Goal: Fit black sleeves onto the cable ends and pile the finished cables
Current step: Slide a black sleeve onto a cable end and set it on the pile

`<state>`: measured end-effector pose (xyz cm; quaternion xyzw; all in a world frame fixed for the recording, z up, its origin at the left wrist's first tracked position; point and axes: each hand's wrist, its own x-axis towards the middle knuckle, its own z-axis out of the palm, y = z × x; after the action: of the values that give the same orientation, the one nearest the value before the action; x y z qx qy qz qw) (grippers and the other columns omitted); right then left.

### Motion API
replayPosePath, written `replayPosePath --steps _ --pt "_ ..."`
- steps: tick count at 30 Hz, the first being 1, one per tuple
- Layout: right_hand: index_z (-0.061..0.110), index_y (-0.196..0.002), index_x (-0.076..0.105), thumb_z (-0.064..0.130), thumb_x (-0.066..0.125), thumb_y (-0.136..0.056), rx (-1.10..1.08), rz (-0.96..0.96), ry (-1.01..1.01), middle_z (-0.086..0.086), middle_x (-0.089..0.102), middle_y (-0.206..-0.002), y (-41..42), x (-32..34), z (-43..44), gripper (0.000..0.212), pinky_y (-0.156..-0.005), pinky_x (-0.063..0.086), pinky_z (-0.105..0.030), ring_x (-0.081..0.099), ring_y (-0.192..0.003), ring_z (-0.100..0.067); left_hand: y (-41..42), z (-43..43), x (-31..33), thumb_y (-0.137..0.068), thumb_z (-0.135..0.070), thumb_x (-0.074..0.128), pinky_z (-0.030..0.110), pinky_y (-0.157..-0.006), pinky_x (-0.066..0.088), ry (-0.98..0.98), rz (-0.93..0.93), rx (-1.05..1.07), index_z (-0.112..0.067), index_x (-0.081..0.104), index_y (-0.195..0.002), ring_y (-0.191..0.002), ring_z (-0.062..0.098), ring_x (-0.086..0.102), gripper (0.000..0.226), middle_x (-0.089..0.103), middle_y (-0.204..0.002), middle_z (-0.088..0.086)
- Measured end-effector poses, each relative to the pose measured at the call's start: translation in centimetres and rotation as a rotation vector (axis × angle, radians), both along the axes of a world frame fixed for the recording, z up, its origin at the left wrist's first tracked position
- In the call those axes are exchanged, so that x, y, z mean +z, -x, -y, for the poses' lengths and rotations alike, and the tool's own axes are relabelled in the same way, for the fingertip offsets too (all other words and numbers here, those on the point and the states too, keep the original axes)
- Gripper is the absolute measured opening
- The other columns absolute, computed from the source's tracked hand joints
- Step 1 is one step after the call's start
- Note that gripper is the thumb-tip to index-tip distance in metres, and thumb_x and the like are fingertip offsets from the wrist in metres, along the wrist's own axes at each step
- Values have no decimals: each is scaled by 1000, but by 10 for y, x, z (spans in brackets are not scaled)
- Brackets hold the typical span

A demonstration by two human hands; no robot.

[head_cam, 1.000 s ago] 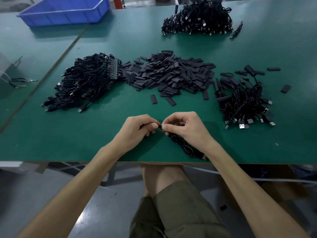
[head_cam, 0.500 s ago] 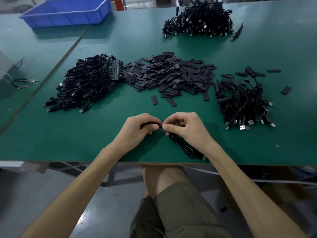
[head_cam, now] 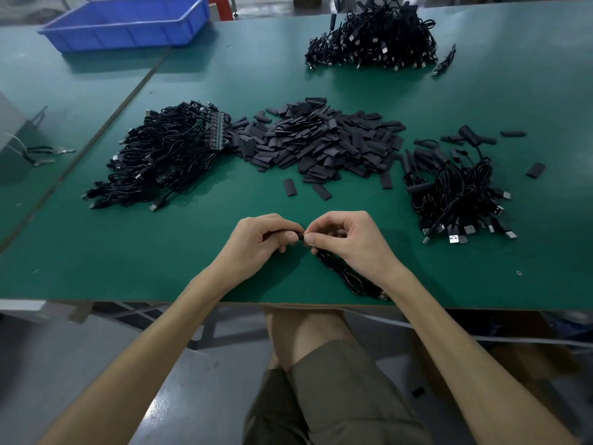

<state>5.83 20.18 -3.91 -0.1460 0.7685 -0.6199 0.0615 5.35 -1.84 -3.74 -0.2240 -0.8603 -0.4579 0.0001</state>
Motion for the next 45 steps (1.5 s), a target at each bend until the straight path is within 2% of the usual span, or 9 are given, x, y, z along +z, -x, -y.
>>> replayPosePath --steps 3,7,10,14,21,25,30,35,45 --pt "16 -89 78 13 83 -87 0 -6 2 -3 77 -78 0 -1 0 6 -76 60 -29 76 -73 -20 2 1 -3 -95 -10 68 15 -64 44 -60 39 -21 -18 77 -103 -66 9 62 14 70 -80 -7" --pt "13 -90 77 13 83 -87 -13 0 42 -3 77 -79 1 -3 -2 6 -75 59 -26 75 -73 -19 5 5 -3 -95 -12 67 20 -60 50 -315 201 -43 -13 74 -111 -75 14 69 18 76 -90 3" --pt "12 -91 77 12 82 -88 -26 -1 63 -2 77 -80 2 -3 -3 6 -76 58 -25 75 -73 -17 7 11 -2 -99 -12 59 26 -66 56 -528 323 -88 -4 71 -116 -86 26 73 22 75 -107 18" --pt "10 -91 76 10 81 -88 -37 8 99 -3 76 -79 3 -3 -3 6 -78 59 -27 73 -73 -16 9 16 0 -96 -11 61 26 -77 60 -629 448 -131 -6 74 -114 -97 32 74 22 72 -114 24" --pt "8 -92 76 9 81 -88 -26 15 102 -5 76 -80 3 -3 -2 7 -81 59 -31 73 -74 -17 9 16 3 -89 -24 74 24 -76 60 -655 492 -141 -11 79 -102 -92 29 76 19 75 -106 21" --pt "9 -92 76 8 81 -87 -21 15 94 -3 76 -79 3 -3 -3 7 -79 59 -28 73 -74 -16 9 16 3 -84 -34 80 23 -76 60 -667 506 -134 -12 80 -98 -90 29 76 26 75 -105 21" --pt "8 -93 75 8 80 -88 -32 9 98 -2 76 -78 2 -2 -2 7 -79 57 -25 72 -74 -15 12 18 -2 -93 -23 71 24 -79 60 -668 496 -125 -7 77 -107 -95 29 75 22 74 -110 23" --pt "7 -93 74 7 80 -89 -65 7 113 -4 76 -78 1 -2 -3 7 -79 57 -24 72 -74 -15 13 19 -3 -97 -23 67 25 -84 58 -677 500 -155 -4 72 -119 -101 28 73 29 70 -119 24" --pt "17 -100 74 17 79 -91 -79 -2 34 -3 76 -88 0 5 0 10 -87 59 -36 74 -82 -21 12 11 -3 -93 -9 68 27 -80 59 -702 428 4 1 74 -110 -85 26 73 21 73 -105 27"
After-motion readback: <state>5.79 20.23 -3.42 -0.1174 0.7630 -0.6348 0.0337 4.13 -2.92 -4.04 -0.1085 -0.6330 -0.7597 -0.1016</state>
